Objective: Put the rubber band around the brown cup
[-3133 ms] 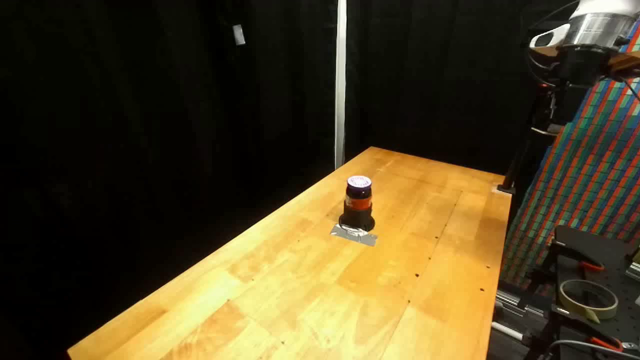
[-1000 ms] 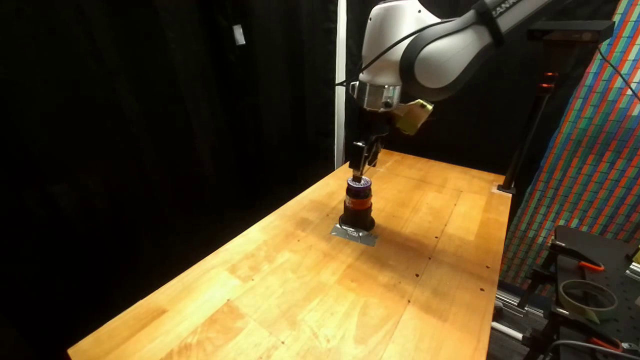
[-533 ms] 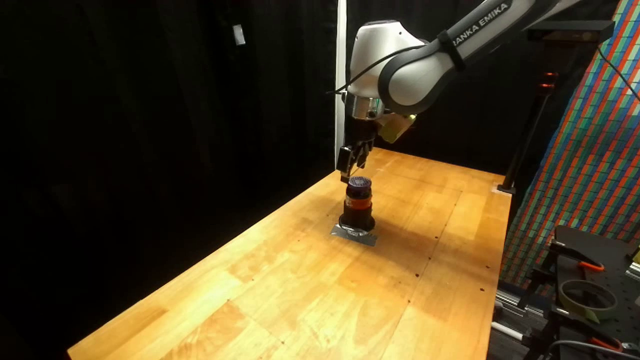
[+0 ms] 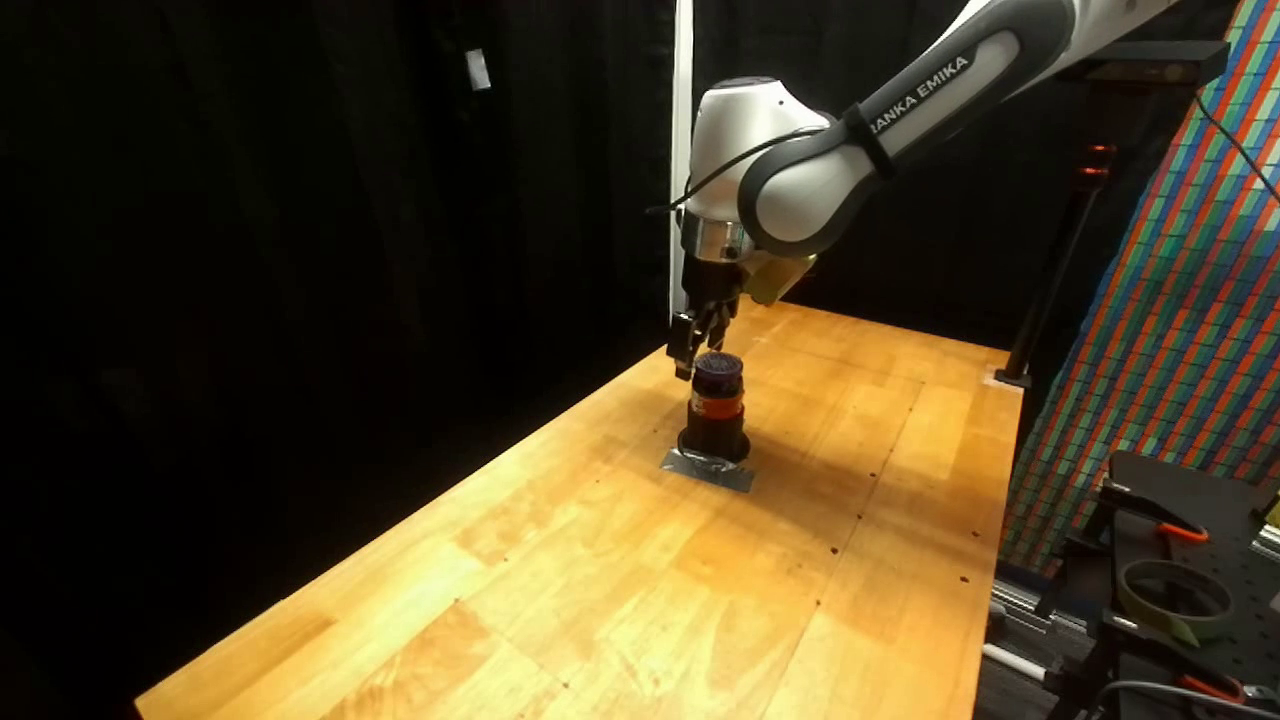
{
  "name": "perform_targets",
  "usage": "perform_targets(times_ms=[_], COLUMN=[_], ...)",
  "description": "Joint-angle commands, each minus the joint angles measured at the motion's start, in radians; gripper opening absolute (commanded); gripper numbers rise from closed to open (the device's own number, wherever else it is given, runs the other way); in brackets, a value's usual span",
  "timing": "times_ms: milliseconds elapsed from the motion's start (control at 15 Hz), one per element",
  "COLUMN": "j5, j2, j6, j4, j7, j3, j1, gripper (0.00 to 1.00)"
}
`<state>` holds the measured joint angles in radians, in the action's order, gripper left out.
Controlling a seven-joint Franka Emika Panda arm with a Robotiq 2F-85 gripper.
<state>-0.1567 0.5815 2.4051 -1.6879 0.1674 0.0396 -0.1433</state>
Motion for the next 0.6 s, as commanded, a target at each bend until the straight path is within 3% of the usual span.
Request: perform_targets(times_ms=[0,533], j5=[0.006,0.012], j2=[0.034,0.030], j6=[0.014,0.028], j4=[0.035,-0.009], j7=[-0.022,-0.028], j3=[-0.010,-0.015], j1=[-0.007,0.006], gripper=[1.00,1.00])
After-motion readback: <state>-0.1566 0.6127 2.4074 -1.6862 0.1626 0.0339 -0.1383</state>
